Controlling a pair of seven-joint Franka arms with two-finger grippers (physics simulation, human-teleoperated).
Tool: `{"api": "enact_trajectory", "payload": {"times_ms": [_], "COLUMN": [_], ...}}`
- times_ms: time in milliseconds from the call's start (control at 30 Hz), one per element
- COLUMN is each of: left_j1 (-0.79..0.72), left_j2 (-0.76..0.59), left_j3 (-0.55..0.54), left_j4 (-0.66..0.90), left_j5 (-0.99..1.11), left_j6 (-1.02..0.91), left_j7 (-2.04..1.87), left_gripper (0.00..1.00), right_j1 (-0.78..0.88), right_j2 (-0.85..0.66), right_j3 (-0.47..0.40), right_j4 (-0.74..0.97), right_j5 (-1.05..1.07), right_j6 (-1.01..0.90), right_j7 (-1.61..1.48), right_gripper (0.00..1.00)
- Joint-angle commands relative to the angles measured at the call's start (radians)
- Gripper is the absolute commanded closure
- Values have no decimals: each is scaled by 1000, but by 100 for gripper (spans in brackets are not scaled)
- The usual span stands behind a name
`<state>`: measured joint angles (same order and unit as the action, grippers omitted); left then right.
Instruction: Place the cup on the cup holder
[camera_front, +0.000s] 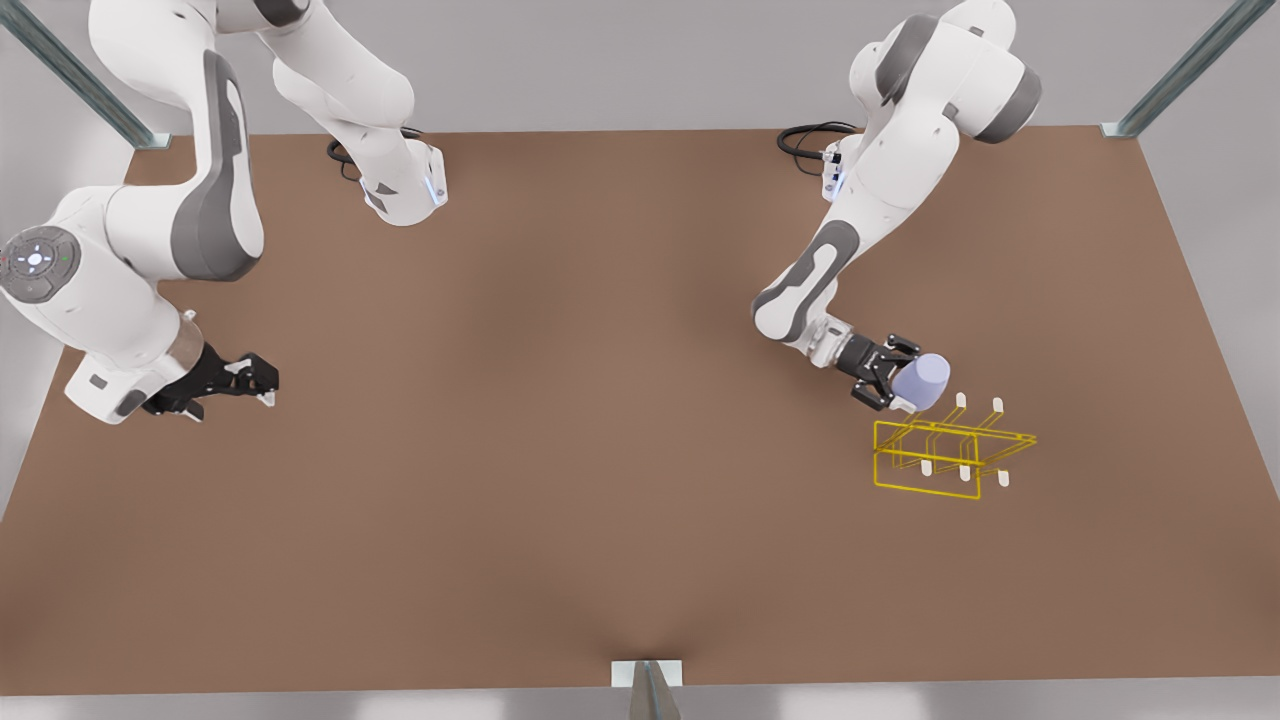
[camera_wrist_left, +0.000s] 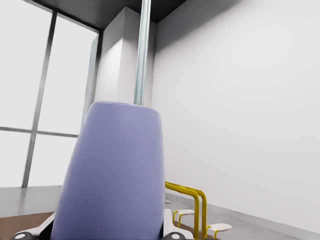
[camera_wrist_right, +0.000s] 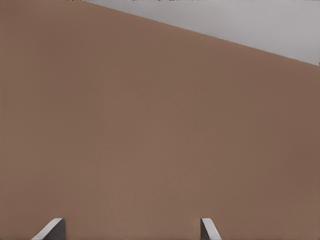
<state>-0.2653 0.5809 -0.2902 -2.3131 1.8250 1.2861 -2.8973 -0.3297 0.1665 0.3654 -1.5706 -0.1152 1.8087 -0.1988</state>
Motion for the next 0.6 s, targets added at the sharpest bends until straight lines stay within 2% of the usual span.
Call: {"api": "enact_trajectory", "payload": {"times_ms": [0,67,133,267,367,433,500,533,567], "left_j1": [1,1,1,28,29,32,32,32,32], "left_j2": [-3,-12,-15,-21,-18,-16,-19,-19,-19], "left_j3": [0,0,0,0,0,0,2,0,0], "left_j4": [0,-3,-3,-9,-9,-9,-19,-22,-22], "left_j5": [10,10,10,49,51,51,50,50,51], "left_j6": [-2,-1,-1,21,21,21,21,21,21], "left_j7": [-94,-94,-92,-91,-89,-89,-89,-89,-88], "left_gripper": [19,19,19,19,19,19,19,10,0], "right_j1": [-11,-11,0,-17,-40,-45,-42,-45,-37], "right_j2": [-2,-10,4,16,48,58,27,36,25], "right_j3": [1,6,9,4,-2,7,9,7,10], "right_j4": [3,14,15,15,41,29,115,115,112], "right_j5": [-37,-37,-29,-34,-37,-34,-20,-11,-9], "right_j6": [21,23,158,155,242,235,63,60,46], "right_j7": [-4,-4,2,-1,-5,-8,53,170,157], "right_gripper": [0,0,0,0,0,0,0,0,0]}}
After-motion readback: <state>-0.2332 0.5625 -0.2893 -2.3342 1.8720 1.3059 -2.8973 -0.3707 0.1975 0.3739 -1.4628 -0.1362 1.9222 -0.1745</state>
